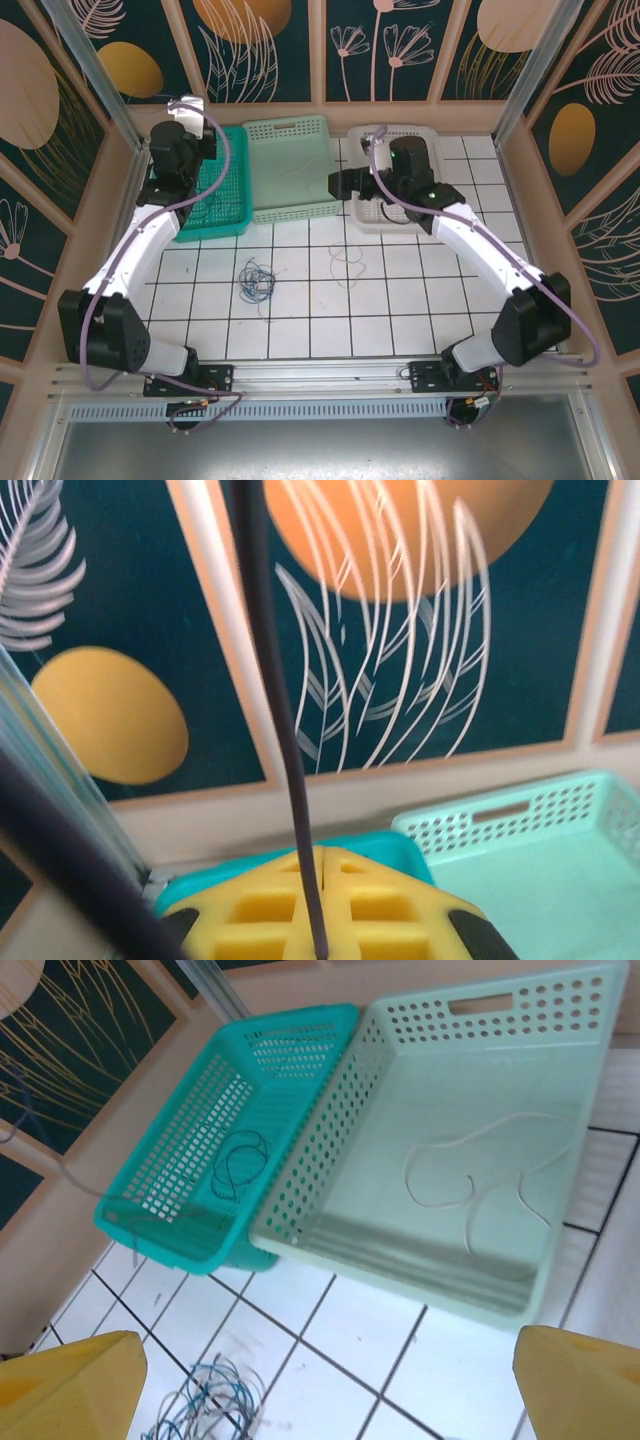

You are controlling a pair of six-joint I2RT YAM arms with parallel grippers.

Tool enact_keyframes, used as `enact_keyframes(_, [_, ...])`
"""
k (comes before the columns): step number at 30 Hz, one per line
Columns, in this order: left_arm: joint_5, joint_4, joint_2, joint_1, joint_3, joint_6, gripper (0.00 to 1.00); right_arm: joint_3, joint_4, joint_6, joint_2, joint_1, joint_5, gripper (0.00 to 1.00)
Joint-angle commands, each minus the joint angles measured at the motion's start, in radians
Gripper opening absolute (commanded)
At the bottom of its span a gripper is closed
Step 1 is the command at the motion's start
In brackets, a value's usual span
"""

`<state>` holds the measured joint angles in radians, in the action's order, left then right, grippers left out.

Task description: Untangle the cables

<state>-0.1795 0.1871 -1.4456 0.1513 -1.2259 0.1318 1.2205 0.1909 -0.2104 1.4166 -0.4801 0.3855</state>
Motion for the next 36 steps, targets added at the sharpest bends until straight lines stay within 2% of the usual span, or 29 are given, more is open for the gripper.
enact_keyframes(1, [0.02,0.056,-0.052,-0.043,-0.041,0.02,0.0,-0.122,-0.083,0.019,-0.095,0.006,-0.048,0.93])
enact_keyframes(6, [0.022,0.053,-0.117,-0.075,-0.072,0.038,0.0,-0.285,-0.081,-0.024,-0.189,0.006,-0.13,0.88])
enact_keyframes(9, [0.007,0.068,-0.157,-0.082,-0.082,0.031,0.0,-0.34,-0.048,-0.056,-0.204,0.006,-0.172,0.83])
enact_keyframes(12, [0.042,0.036,-0.2,-0.088,-0.105,0.006,0.0,-0.395,-0.042,-0.088,-0.209,0.006,-0.18,0.79])
enact_keyframes(20, [0.072,-0.024,-0.262,-0.089,-0.035,-0.159,0.0,-0.488,-0.035,-0.15,-0.187,0.006,-0.206,0.78])
enact_keyframes(25, [0.04,-0.023,-0.309,-0.088,0.031,-0.188,0.0,-0.515,-0.057,-0.167,-0.159,0.002,-0.162,0.79])
enact_keyframes(29, [0.076,-0.082,-0.345,-0.088,0.01,-0.223,0.02,-0.516,-0.083,-0.178,-0.109,-0.022,-0.143,0.79])
enact_keyframes(33, [0.133,-0.121,-0.373,-0.089,0.005,-0.273,0.14,-0.486,-0.062,-0.149,-0.042,-0.075,-0.187,0.8])
enact_keyframes(36, [0.181,-0.154,-0.385,-0.089,-0.002,-0.304,0.37,-0.463,-0.045,-0.136,0.003,-0.116,-0.209,0.81])
